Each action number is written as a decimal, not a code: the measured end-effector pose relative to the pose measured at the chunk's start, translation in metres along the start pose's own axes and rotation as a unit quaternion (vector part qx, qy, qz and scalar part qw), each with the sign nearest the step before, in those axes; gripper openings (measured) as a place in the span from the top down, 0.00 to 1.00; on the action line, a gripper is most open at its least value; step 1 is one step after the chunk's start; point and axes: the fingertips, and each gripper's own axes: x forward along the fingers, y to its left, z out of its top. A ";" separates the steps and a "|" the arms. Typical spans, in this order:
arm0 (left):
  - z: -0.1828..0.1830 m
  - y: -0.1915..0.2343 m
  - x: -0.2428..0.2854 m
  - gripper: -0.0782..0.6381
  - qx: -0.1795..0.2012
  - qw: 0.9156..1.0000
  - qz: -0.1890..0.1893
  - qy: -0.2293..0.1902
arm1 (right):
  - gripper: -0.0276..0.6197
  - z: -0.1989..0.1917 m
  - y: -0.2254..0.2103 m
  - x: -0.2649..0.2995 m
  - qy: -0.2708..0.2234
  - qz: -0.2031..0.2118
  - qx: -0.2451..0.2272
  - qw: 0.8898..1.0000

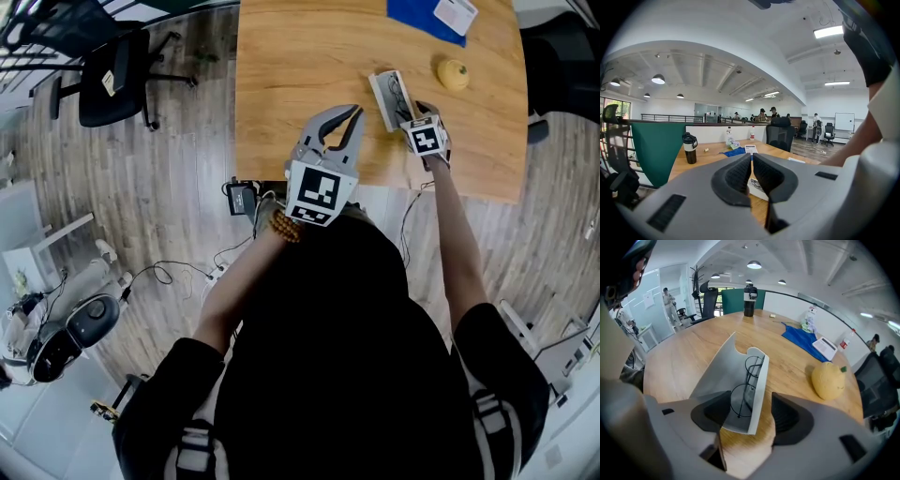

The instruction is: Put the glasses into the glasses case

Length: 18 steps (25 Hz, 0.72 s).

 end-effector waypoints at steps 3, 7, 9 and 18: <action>0.001 0.002 -0.002 0.85 -0.002 1.000 0.001 -0.002 | 0.52 -0.001 0.001 -0.001 0.004 0.001 0.009 1.000; 0.002 0.007 -0.006 0.85 -0.003 1.000 0.004 -0.003 | 0.54 0.021 0.003 -0.010 -0.049 0.013 0.005 0.999; 0.002 0.010 -0.008 0.85 -0.003 1.000 0.006 -0.002 | 0.57 0.026 -0.008 -0.018 -0.067 -0.013 0.022 0.997; -0.001 0.007 0.000 0.85 -0.002 1.000 0.000 0.004 | 0.62 -0.003 -0.017 -0.007 -0.011 -0.071 -0.037 0.997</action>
